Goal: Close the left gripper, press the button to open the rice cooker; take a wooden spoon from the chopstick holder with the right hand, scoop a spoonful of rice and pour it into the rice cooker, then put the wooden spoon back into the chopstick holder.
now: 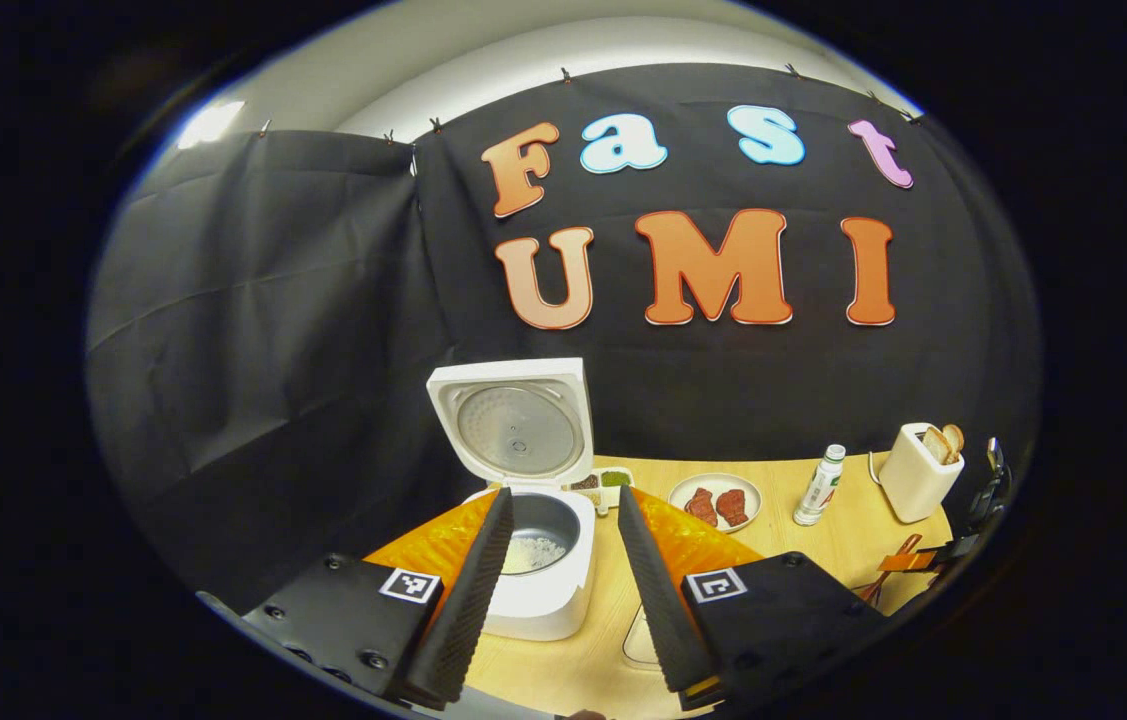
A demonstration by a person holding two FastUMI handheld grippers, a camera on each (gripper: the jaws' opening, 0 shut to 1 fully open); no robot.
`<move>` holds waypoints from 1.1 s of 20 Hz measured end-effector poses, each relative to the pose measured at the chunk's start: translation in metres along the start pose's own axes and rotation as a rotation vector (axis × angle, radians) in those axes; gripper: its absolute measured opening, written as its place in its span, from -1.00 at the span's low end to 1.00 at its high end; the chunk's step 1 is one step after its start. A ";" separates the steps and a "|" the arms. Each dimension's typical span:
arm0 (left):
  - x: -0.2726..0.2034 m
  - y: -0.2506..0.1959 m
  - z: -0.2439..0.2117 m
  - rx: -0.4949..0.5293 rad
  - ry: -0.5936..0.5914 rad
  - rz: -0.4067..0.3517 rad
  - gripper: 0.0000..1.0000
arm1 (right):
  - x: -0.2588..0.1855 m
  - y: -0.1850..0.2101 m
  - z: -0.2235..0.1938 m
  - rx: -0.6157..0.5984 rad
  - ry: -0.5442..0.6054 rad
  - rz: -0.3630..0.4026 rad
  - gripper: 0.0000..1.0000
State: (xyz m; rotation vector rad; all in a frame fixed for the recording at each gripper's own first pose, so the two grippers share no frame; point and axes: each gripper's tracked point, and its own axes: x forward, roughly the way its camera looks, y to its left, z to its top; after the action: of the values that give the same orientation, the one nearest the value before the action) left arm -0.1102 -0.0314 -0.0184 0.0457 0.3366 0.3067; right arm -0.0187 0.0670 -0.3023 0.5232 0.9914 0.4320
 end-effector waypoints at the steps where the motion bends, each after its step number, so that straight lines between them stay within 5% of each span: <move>1: -0.002 0.003 -0.003 0.002 0.001 0.009 0.49 | 0.002 -0.001 0.002 0.005 -0.004 -0.009 0.11; 5: -0.004 0.006 -0.010 -0.010 0.013 0.012 0.50 | 0.003 -0.001 -0.004 0.025 0.022 -0.039 -0.54; 9: 0.010 -0.002 -0.013 -0.019 0.011 -0.032 0.50 | -0.011 -0.004 -0.008 0.080 0.005 -0.063 -0.63; 18: 0.052 0.003 -0.012 0.032 -0.009 -0.163 0.51 | -0.056 0.005 -0.026 0.053 -0.274 -0.147 -0.63; 22: 0.065 0.007 -0.001 0.066 -0.049 -0.200 0.50 | -0.059 0.003 -0.032 0.094 -0.309 -0.211 -0.63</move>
State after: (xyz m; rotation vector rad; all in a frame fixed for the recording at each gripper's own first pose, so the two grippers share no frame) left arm -0.0542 -0.0054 -0.0395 0.0832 0.3000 0.0963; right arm -0.0750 0.0427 -0.2749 0.5451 0.7605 0.1112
